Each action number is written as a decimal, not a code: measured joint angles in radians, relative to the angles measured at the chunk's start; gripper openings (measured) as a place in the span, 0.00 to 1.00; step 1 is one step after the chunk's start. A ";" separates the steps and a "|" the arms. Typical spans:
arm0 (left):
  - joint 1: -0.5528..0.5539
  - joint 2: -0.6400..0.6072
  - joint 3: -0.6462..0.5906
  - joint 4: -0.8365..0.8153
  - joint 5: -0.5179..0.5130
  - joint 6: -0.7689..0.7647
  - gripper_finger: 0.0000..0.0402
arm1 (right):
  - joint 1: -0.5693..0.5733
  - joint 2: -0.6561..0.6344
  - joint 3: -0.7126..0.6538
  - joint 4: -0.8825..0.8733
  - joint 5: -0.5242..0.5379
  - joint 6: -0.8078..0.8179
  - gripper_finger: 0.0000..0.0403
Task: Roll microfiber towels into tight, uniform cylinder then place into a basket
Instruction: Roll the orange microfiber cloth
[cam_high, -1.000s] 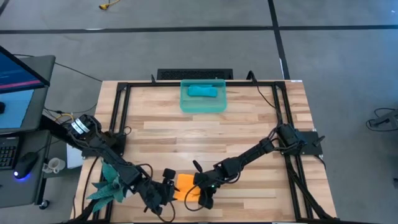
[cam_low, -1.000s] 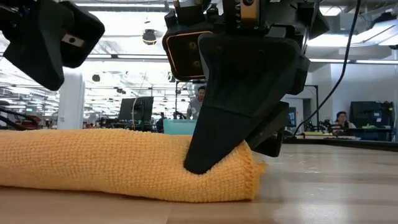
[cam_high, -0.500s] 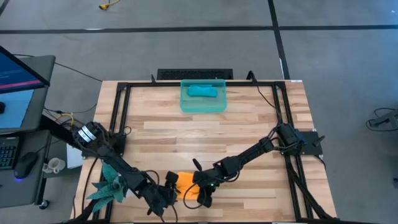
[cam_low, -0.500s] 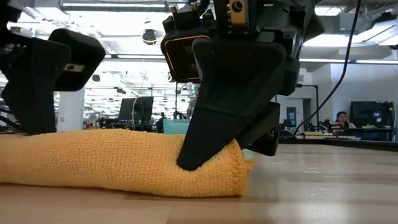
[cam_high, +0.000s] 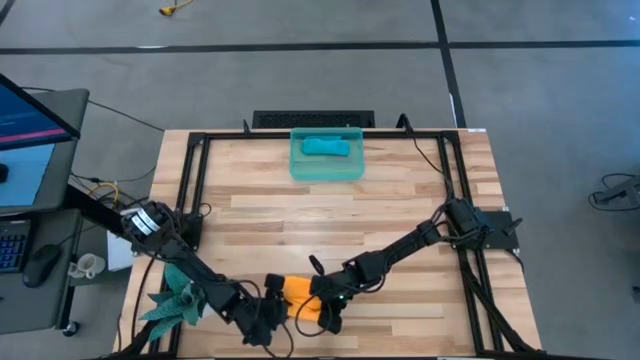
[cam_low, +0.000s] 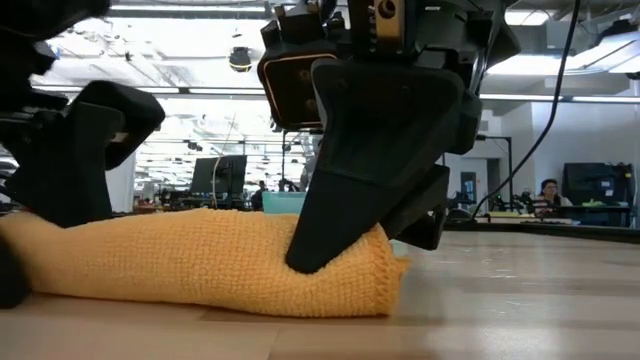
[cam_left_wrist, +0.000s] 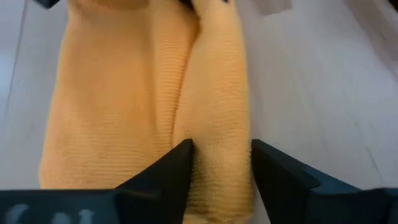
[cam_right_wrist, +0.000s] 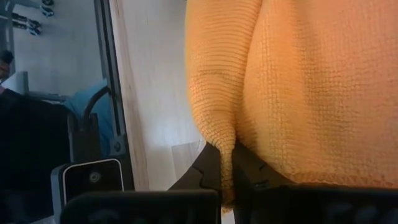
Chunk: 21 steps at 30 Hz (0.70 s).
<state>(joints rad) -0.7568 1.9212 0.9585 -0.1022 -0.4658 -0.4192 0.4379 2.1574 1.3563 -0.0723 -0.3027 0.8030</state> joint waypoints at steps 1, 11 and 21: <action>0.002 0.000 0.000 -0.004 -0.001 -0.014 0.38 | 0.002 0.000 0.000 0.000 0.000 -0.004 0.05; 0.062 -0.070 -0.005 -0.007 0.255 -0.247 0.04 | 0.038 0.000 0.002 0.010 -0.012 -0.025 0.06; 0.166 -0.141 -0.005 -0.034 0.603 -0.607 0.05 | 0.073 -0.002 0.038 0.015 -0.014 -0.026 0.08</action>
<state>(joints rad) -0.5906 1.7800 0.9531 -0.1360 0.1374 -1.0259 0.5110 2.1559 1.3945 -0.0577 -0.3172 0.7773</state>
